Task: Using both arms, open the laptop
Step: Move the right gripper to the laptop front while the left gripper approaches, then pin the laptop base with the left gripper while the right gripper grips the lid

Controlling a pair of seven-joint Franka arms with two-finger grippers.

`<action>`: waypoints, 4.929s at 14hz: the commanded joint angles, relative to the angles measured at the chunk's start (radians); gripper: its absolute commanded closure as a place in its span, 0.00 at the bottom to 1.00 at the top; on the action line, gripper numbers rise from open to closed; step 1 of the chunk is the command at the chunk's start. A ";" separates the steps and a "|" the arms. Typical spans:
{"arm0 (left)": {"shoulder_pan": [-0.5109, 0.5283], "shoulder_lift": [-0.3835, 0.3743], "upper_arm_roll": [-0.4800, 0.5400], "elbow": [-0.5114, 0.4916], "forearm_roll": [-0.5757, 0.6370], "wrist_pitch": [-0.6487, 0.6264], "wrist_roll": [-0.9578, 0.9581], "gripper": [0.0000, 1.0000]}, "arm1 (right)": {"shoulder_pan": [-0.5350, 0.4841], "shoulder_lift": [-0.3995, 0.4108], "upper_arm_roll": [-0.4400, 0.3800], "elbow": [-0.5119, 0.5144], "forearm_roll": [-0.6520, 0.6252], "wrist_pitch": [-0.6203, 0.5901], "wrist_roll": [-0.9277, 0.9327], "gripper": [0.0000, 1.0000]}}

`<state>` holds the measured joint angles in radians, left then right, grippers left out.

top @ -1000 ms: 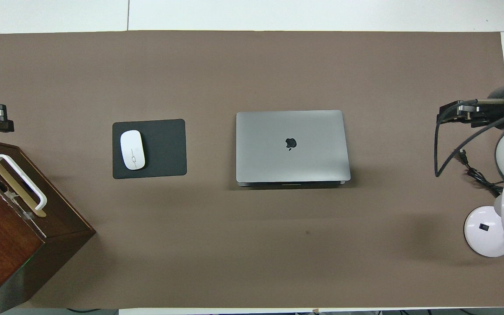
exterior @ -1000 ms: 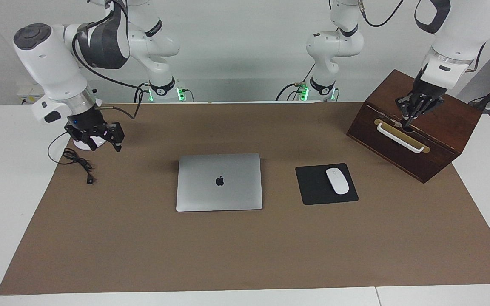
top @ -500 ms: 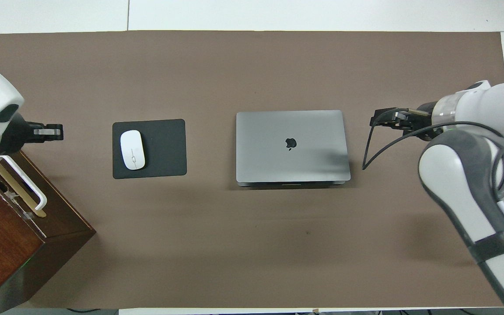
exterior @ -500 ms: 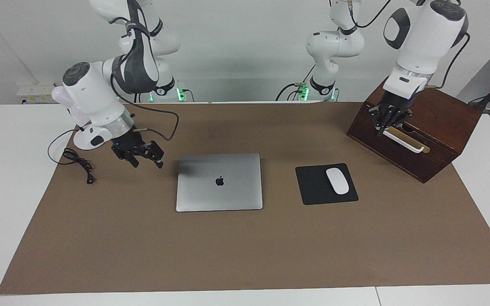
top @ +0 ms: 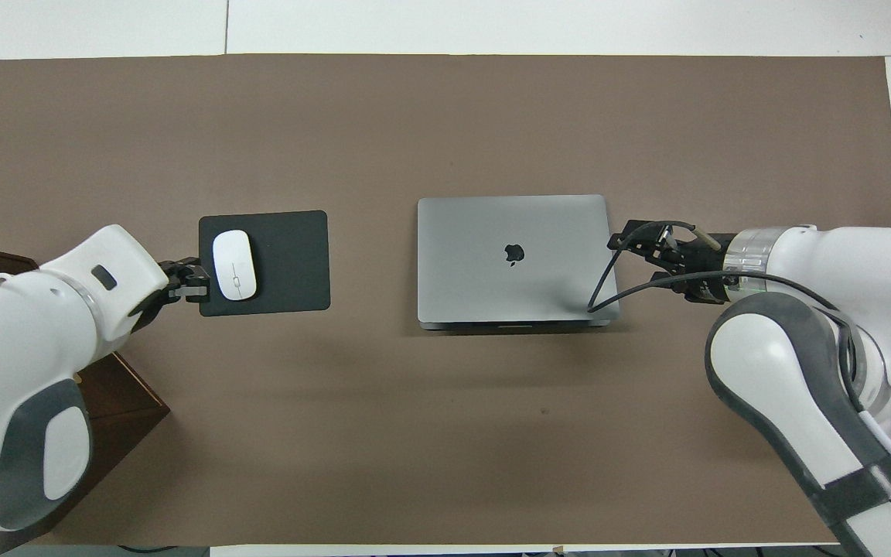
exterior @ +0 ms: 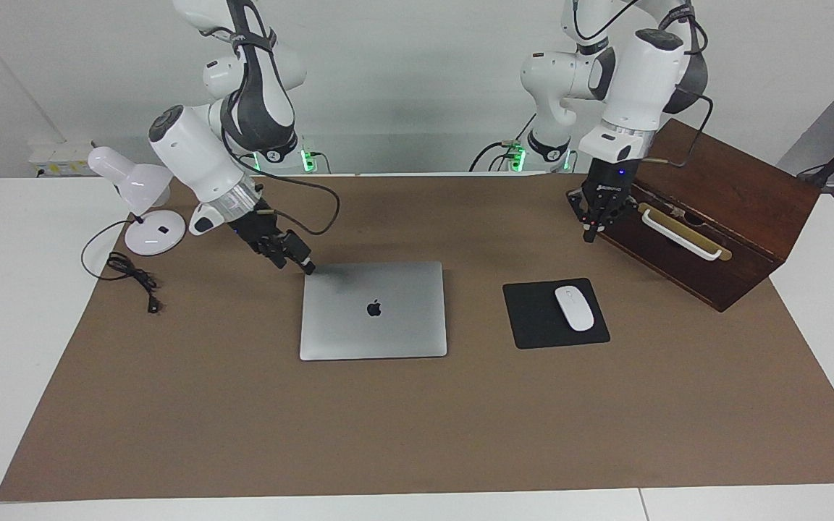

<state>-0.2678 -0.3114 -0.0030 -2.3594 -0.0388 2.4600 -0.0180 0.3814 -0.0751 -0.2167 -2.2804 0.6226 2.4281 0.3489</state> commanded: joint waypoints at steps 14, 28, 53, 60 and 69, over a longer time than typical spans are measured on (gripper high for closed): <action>-0.337 0.239 0.015 -0.336 -0.013 0.849 0.018 1.00 | 0.203 -0.124 0.089 -0.243 0.069 0.331 0.598 0.00; -0.449 0.502 0.017 -0.219 0.002 1.044 0.058 1.00 | 0.277 -0.049 0.092 -0.317 0.075 0.588 0.527 0.00; -0.484 0.554 0.014 -0.167 0.037 1.045 0.067 1.00 | 0.281 0.070 0.083 -0.221 0.083 0.585 0.413 0.00; -0.481 0.597 0.015 -0.136 0.040 1.045 0.069 1.00 | 0.278 0.092 0.077 -0.179 0.083 0.585 0.413 0.00; -0.470 0.603 0.017 -0.135 0.063 1.047 0.070 1.00 | 0.281 0.113 0.080 -0.136 0.150 0.594 0.415 0.00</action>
<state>-0.7333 0.2556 -0.0015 -2.5134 0.0038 3.4880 0.0567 0.6629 -0.0165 -0.1333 -2.4914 0.7338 2.9924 0.8012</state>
